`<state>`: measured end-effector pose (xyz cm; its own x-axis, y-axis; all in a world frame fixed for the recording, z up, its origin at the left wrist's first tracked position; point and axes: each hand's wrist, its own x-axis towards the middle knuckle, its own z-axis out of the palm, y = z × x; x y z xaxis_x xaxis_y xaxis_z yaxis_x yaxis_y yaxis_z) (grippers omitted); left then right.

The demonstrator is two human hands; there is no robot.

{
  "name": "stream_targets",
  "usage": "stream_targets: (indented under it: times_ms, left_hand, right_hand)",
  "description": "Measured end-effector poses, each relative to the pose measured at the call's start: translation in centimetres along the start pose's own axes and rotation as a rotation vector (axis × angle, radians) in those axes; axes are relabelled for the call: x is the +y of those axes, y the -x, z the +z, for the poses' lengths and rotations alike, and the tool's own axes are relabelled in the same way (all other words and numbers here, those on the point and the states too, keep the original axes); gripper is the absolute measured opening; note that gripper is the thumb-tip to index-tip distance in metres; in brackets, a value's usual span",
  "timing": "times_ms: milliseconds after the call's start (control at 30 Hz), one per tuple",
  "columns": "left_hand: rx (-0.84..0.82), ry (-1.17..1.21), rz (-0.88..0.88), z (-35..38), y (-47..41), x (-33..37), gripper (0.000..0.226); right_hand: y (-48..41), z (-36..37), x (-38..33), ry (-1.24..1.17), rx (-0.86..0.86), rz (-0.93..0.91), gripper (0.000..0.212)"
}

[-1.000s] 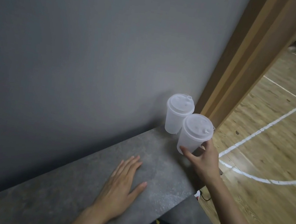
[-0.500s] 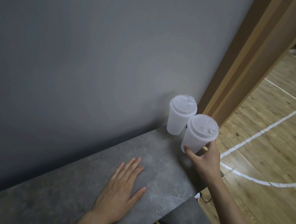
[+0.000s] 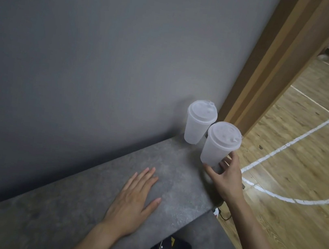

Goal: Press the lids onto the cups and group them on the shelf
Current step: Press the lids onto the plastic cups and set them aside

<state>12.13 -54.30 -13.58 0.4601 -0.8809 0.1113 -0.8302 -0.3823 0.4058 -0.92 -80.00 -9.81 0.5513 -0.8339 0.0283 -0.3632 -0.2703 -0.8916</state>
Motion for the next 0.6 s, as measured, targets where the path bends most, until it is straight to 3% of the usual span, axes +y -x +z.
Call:
stream_targets:
  times_ms: [100,267,433,600]
  left_hand:
    - [0.001,-0.011,-0.02,-0.2,0.4,0.1,0.07]
    - [0.07,-0.069,-0.132,-1.3,4.2,-0.9,0.066]
    - [0.283,-0.116,-0.369,-5.0,14.8,-5.4,0.051]
    - [0.568,-0.143,-0.761,-9.7,31.2,-9.9,0.048]
  right_hand:
    - [2.3,0.4,0.7,-0.015,0.058,0.044,0.091]
    - [9.3,4.0,-0.5,0.016,0.126,-0.024,0.062]
    - [18.4,14.4,-5.5,0.029,-0.337,-0.403,0.046]
    - [28.9,24.9,-11.8,0.008,-0.803,-0.671,0.039]
